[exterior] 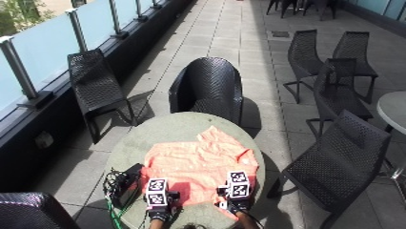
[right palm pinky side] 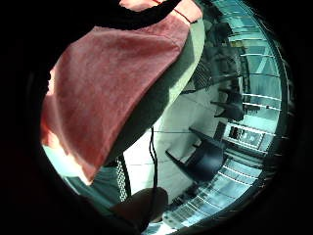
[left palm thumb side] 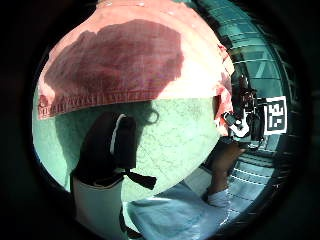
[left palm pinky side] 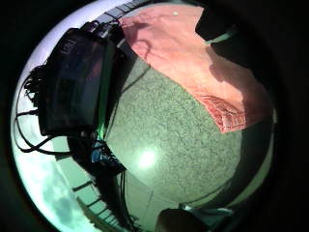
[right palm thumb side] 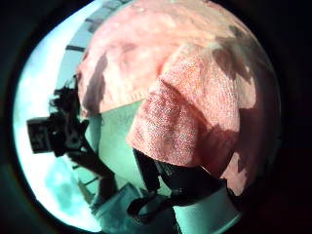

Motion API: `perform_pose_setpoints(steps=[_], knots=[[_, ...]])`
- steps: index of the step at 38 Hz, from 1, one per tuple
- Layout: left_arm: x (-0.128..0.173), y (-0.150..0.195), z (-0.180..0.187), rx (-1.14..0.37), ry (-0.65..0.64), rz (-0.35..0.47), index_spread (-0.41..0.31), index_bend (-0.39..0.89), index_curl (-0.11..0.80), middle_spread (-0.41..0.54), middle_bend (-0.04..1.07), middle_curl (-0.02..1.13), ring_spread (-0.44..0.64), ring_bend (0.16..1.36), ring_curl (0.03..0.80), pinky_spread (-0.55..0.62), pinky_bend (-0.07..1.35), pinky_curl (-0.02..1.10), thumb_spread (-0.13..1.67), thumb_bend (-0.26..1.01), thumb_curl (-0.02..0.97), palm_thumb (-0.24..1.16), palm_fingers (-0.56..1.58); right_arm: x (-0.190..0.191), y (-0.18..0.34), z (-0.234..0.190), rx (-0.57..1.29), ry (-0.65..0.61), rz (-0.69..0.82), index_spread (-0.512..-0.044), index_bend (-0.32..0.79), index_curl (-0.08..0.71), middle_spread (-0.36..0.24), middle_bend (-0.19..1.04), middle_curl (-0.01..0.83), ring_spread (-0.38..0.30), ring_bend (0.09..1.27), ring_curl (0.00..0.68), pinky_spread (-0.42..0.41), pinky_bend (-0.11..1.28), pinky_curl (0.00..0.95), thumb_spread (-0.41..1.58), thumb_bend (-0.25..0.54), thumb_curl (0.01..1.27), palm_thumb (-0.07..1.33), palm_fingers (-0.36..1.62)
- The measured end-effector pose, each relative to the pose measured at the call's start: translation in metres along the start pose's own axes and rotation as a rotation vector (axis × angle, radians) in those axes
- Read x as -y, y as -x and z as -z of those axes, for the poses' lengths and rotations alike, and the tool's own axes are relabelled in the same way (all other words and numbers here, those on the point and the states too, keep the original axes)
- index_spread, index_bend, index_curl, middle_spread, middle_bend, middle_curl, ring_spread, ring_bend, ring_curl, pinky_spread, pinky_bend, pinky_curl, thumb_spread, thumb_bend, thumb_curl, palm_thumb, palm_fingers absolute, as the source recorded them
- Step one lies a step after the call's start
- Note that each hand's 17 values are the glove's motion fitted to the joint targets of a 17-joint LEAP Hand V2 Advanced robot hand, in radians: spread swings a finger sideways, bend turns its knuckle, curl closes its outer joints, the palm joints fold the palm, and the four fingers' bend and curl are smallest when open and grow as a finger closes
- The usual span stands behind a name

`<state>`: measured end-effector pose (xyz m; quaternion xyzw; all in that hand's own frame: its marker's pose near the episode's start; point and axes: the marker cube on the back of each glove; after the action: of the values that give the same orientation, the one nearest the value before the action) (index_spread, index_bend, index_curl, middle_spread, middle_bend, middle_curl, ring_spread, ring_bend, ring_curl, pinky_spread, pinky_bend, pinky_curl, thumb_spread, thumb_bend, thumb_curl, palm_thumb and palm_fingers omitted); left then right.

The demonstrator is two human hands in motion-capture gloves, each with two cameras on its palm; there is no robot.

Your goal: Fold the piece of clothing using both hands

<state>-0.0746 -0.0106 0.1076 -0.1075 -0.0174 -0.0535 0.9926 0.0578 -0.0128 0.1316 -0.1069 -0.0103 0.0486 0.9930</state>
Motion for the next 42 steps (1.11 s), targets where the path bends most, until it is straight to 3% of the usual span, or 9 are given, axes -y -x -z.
perform_pose_setpoints(steps=[4,6,11,15,20,26,31,35,42], knots=[[0.011,0.004,-0.017,-0.020,-0.021,-0.023,-0.054,0.12,0.266,0.033,0.18,0.31,0.21,0.57,0.285,0.35,0.36,0.34,1.17,-0.01,0.289,0.37,0.36,0.009,-0.006,-0.011,0.060,-0.031,0.040,-0.370,0.08,0.157,0.016,0.22,0.300,0.184,0.36,0.226,0.278,0.65,0.346,1.11,-0.007,0.21,0.30,-0.01],[0.018,0.008,-0.025,-0.014,-0.098,-0.031,-0.048,0.20,0.292,0.040,0.16,0.31,0.21,0.54,0.277,0.33,0.35,0.34,1.19,-0.03,0.281,0.33,0.40,0.010,-0.007,-0.011,0.119,-0.103,0.088,-0.370,0.13,0.170,-0.022,0.25,0.309,0.159,0.41,0.234,0.266,0.60,0.329,1.12,0.020,0.23,0.36,0.12],[0.015,0.014,-0.019,0.060,-0.284,-0.016,-0.093,0.23,0.328,-0.028,0.18,0.31,0.11,0.52,0.269,0.22,0.35,0.34,1.23,0.00,0.289,0.39,0.60,0.022,-0.016,-0.009,0.127,-0.339,0.138,-0.384,0.31,0.252,-0.129,0.30,0.333,0.058,0.38,0.232,0.244,0.43,0.282,1.22,0.102,0.26,0.53,0.38],[0.006,0.015,-0.009,0.115,-0.382,-0.028,-0.161,0.23,0.348,-0.128,0.18,0.32,-0.03,0.53,0.273,0.06,0.40,0.36,1.25,0.07,0.318,0.52,0.88,0.025,-0.022,-0.003,0.115,-0.429,0.195,-0.364,0.45,0.306,-0.193,0.32,0.346,-0.076,0.44,0.248,0.156,0.32,0.249,1.26,0.198,0.30,0.71,0.81],[-0.023,0.003,0.012,0.041,-0.396,-0.124,-0.236,0.25,0.379,-0.210,0.20,0.35,-0.17,0.51,0.294,-0.08,0.36,0.37,1.24,0.08,0.333,0.60,1.09,-0.002,-0.029,0.020,0.124,-0.259,0.328,-0.337,0.38,0.335,-0.226,0.36,0.372,-0.177,0.49,0.287,0.053,0.27,0.258,1.27,0.226,0.32,0.80,1.02],[-0.067,0.002,0.042,-0.019,-0.120,-0.317,-0.291,0.21,0.396,-0.306,0.39,0.43,-0.30,0.56,0.344,-0.18,0.26,0.37,1.24,0.07,0.337,0.63,1.27,-0.044,-0.037,0.071,0.092,0.096,0.481,-0.323,0.19,0.339,-0.246,0.43,0.416,-0.257,0.64,0.368,-0.118,0.34,0.313,1.22,0.206,0.31,0.85,1.33],[-0.068,-0.005,0.078,0.016,0.038,-0.420,-0.316,0.20,0.413,-0.339,0.42,0.45,-0.34,0.58,0.367,-0.21,0.23,0.37,1.24,0.06,0.337,0.66,1.29,-0.028,-0.034,0.117,0.053,0.194,0.499,-0.322,0.15,0.339,-0.249,0.47,0.436,-0.267,0.69,0.397,-0.200,0.38,0.340,1.19,0.185,0.30,0.87,1.37],[-0.044,-0.012,0.129,0.110,0.038,-0.370,-0.320,0.18,0.420,-0.348,0.44,0.47,-0.36,0.60,0.381,-0.23,0.22,0.38,1.27,0.07,0.340,0.71,1.28,0.023,-0.026,0.154,-0.007,0.151,0.444,-0.321,0.13,0.337,-0.247,0.49,0.448,-0.263,0.77,0.428,-0.255,0.40,0.351,1.18,0.169,0.30,0.88,1.40],[0.045,-0.012,0.161,0.188,-0.090,-0.122,-0.326,0.19,0.437,-0.361,0.48,0.49,-0.38,0.70,0.420,-0.22,0.16,0.38,1.30,0.08,0.337,0.75,1.32,0.107,-0.009,0.189,-0.153,0.007,0.271,-0.317,0.13,0.336,-0.242,0.53,0.471,-0.244,0.85,0.464,-0.334,0.47,0.377,1.17,0.128,0.28,0.88,1.43]])
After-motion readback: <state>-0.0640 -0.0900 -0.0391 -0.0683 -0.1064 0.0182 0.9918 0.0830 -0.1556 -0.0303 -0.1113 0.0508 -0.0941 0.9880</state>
